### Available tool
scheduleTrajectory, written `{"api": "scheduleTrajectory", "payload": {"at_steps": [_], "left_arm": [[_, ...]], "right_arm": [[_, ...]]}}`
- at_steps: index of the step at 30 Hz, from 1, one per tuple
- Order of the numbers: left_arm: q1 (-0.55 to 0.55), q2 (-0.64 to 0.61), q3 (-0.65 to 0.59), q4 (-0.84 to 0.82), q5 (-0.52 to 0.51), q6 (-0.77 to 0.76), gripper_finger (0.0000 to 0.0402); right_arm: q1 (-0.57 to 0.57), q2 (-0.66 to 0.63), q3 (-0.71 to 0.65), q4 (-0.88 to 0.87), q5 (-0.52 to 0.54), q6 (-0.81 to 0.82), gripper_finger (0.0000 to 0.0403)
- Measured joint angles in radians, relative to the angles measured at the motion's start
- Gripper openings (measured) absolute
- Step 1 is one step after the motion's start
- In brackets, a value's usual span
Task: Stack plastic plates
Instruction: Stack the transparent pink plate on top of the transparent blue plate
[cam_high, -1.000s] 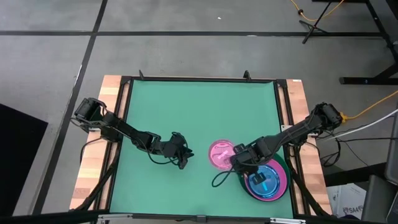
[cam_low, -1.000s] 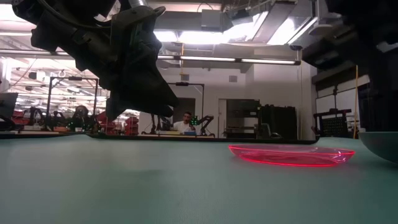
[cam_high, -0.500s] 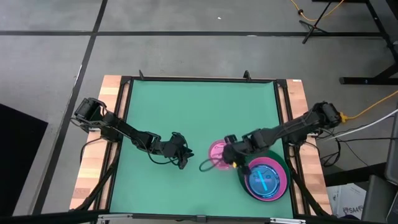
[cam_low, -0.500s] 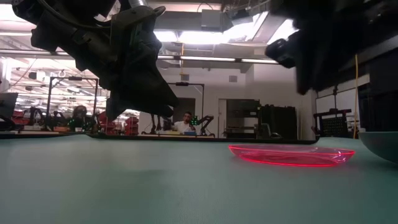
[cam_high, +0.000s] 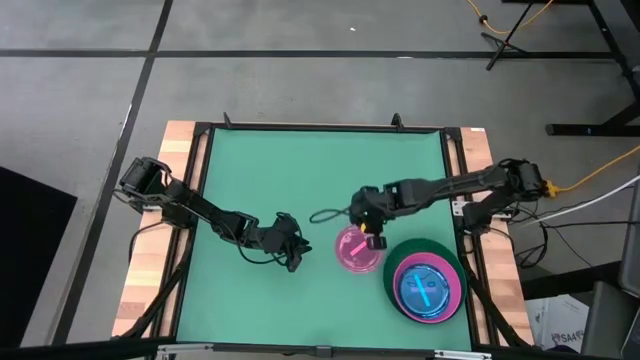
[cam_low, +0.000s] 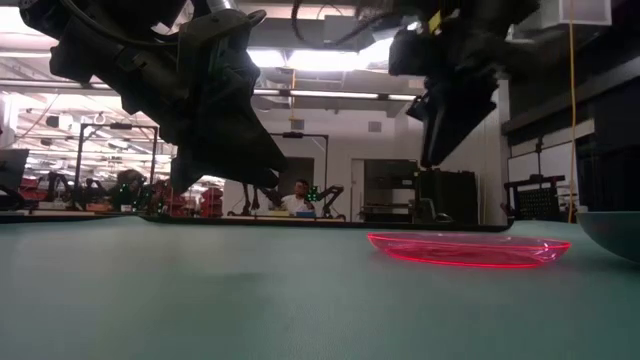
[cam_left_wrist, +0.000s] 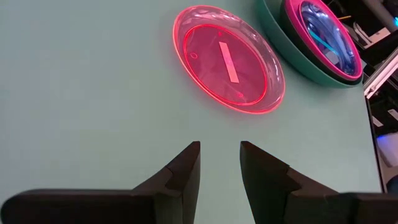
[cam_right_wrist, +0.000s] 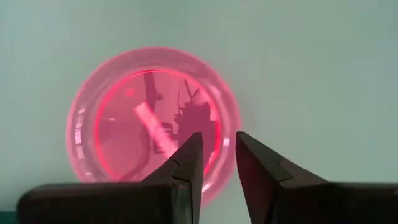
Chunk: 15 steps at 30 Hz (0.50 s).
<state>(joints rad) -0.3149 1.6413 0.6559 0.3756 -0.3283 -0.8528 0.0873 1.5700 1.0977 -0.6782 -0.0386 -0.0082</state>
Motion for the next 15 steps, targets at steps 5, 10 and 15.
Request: {"api": "scheduleTrajectory", "payload": {"at_steps": [5, 10, 15], "left_arm": [[0.000, 0.000, 0.000, 0.000, 0.000, 0.000, 0.0107], [0.000, 0.000, 0.000, 0.000, 0.000, 0.000, 0.0107], [0.000, 0.000, 0.001, 0.001, 0.001, 0.000, 0.0107]], "right_arm": [[-0.067, 0.007, 0.000, -0.008, -0.006, -0.029, 0.0085], [-0.113, 0.033, 0.001, -0.011, -0.048, -0.132, 0.0085], [-0.134, 0.070, 0.000, -0.003, -0.094, -0.154, 0.0085]]}}
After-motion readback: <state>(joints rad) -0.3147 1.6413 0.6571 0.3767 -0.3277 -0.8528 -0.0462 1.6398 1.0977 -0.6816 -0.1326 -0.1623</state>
